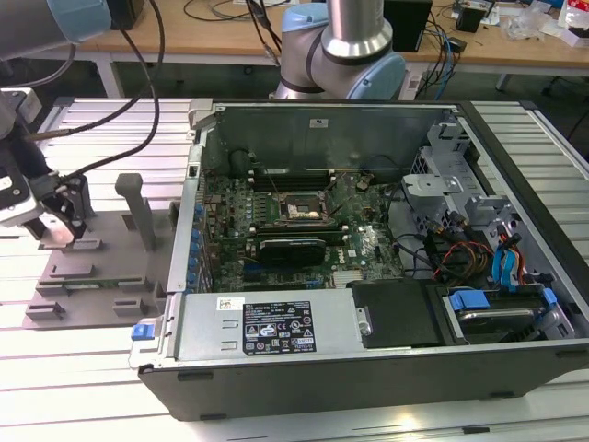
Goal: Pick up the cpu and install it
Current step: 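Pick up the cpu and move it towards the insertion slot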
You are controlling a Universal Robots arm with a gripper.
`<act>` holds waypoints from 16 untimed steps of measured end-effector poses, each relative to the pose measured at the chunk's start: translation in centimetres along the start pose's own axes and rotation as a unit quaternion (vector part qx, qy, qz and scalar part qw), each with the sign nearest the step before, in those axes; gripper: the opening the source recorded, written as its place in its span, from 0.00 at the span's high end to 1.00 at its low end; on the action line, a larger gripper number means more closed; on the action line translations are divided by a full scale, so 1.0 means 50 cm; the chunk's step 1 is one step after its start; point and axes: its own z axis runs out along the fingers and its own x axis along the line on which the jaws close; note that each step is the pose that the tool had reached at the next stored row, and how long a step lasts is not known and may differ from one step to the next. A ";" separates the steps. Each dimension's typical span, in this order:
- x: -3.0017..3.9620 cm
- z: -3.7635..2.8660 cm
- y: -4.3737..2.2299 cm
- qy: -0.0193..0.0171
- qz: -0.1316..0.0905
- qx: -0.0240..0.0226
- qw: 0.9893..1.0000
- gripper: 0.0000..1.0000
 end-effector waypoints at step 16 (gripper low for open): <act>-0.002 -0.073 0.002 0.000 0.000 0.000 1.000 0.45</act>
